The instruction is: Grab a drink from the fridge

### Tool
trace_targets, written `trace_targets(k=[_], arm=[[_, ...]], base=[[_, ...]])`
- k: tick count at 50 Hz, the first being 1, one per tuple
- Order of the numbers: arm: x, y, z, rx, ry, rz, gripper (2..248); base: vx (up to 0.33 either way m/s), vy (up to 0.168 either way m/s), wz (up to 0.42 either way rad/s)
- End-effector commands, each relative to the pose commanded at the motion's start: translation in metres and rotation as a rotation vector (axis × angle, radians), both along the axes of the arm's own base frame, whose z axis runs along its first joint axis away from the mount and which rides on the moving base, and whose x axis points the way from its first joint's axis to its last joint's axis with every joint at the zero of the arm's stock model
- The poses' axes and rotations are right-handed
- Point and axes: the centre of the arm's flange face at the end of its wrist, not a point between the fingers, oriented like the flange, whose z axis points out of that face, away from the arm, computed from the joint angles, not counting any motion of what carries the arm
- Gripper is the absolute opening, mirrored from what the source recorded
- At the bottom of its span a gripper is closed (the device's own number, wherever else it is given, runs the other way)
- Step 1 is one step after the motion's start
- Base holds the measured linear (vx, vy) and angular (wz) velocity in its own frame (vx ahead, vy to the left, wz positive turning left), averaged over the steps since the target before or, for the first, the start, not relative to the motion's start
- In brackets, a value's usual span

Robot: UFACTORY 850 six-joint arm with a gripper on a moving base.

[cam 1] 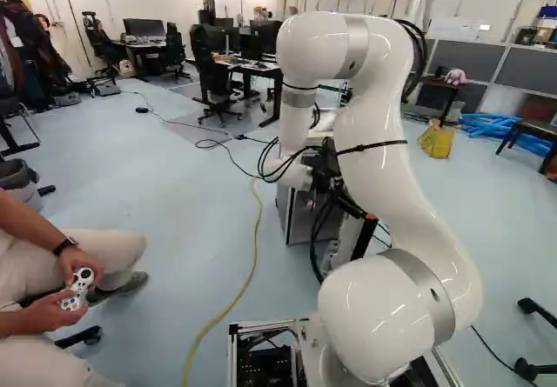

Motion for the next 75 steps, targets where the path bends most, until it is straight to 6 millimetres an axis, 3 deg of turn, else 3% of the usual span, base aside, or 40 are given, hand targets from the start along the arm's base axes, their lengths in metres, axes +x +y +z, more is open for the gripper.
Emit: trace_targets(k=[40,75], arm=[[0.037,-0.115,0.017,0.007,-0.13,-0.296,247],[0.056,-0.219,0.032,-0.015,-0.25,-0.491,247]], base=[[0.0,0.0,0.0],[0.0,0.0,0.0]])
